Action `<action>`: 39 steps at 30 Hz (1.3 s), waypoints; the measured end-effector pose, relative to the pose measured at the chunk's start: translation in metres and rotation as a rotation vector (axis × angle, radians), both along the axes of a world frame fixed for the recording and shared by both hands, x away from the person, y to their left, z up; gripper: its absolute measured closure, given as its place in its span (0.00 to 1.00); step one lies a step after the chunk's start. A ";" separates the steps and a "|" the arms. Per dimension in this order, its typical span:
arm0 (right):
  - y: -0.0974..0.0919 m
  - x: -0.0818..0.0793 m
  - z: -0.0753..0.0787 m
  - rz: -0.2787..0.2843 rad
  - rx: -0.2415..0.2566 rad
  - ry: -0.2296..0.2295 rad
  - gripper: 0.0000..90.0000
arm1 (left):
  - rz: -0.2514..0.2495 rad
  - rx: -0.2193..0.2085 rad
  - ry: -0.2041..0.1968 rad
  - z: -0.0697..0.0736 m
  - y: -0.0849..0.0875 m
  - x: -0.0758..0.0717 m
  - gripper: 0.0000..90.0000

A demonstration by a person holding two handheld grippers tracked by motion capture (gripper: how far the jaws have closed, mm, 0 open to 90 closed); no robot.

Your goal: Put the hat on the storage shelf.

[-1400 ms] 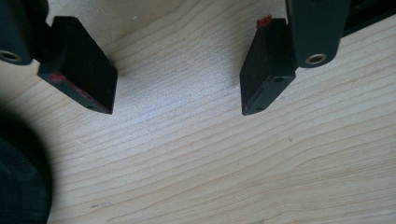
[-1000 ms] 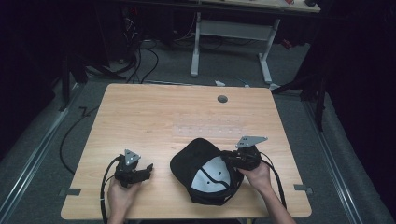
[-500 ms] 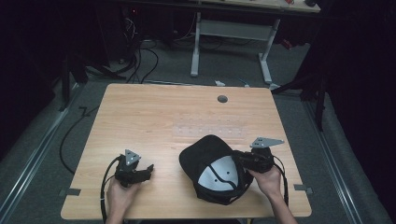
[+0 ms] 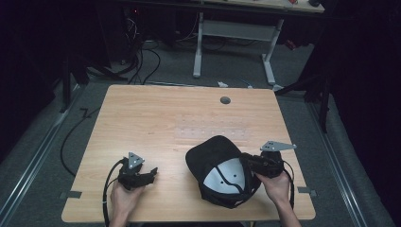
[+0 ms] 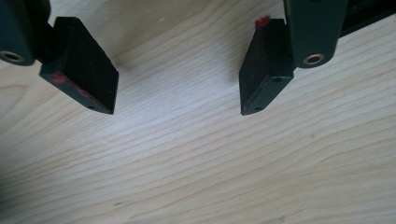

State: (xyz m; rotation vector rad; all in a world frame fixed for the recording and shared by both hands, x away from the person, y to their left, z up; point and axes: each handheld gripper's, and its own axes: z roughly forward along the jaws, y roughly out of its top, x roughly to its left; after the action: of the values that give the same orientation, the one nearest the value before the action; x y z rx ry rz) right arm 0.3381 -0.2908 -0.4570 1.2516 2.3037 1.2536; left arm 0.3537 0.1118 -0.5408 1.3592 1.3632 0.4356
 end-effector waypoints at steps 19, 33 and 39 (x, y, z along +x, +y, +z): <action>0.014 0.005 0.009 0.003 0.004 -0.003 0.87 | -0.257 -0.001 -0.103 0.032 -0.052 -0.027 0.29; 0.024 0.009 0.020 0.026 -0.002 -0.025 0.87 | -0.338 0.022 -0.147 0.044 -0.080 -0.032 0.28; 0.025 0.010 0.018 0.028 -0.020 -0.016 0.87 | -0.350 0.021 -0.161 0.047 -0.084 -0.033 0.28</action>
State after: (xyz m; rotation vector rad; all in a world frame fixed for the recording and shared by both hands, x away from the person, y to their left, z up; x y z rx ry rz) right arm 0.3482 -0.2662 -0.4390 1.2031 2.3242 1.2423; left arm 0.3202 0.0274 -0.4941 1.5108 0.9676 0.3152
